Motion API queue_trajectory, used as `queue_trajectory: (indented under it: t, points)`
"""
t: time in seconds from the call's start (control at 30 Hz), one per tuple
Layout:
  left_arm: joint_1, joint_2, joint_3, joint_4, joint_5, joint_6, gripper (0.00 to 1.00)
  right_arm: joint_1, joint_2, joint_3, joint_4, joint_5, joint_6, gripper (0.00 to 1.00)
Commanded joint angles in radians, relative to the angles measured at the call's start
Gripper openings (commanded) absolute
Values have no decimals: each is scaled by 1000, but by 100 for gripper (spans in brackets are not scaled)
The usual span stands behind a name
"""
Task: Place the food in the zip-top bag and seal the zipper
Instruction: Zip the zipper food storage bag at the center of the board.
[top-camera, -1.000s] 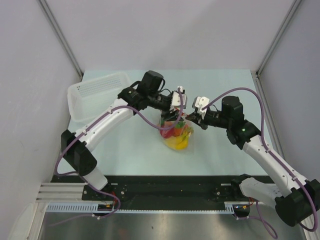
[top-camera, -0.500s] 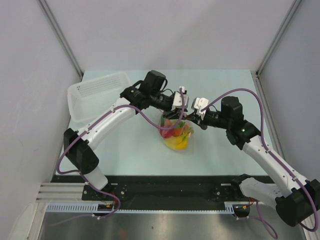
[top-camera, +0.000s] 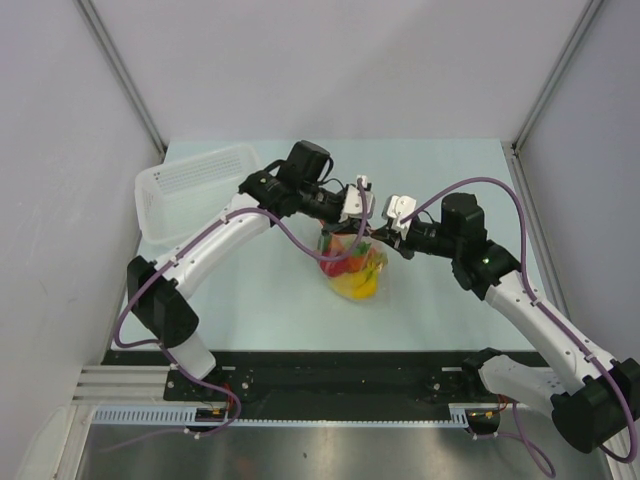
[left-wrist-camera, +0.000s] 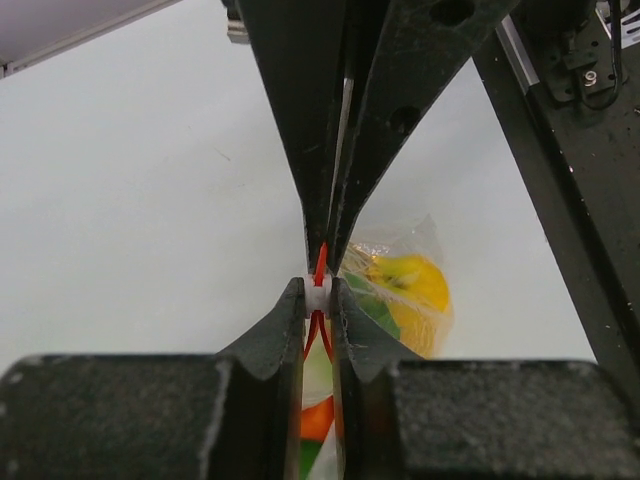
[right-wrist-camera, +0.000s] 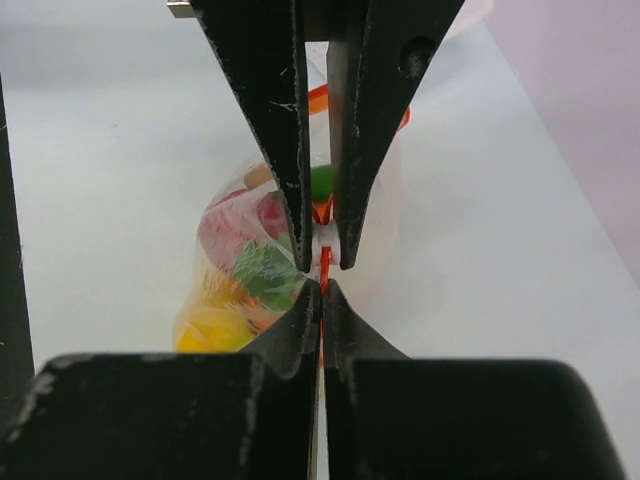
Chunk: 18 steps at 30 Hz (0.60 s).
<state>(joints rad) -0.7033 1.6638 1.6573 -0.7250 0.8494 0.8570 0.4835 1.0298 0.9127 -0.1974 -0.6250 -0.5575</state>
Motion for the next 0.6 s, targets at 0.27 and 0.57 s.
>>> queue_trajectory:
  t: [0.27, 0.57]
  points:
    - [106, 4, -28, -74, -52, 102, 14, -36, -54, 3, -11, -7, -47, 0]
    - [157, -24, -51, -88, -69, 135, 11, -95, -66, 3, -54, -19, -91, 0]
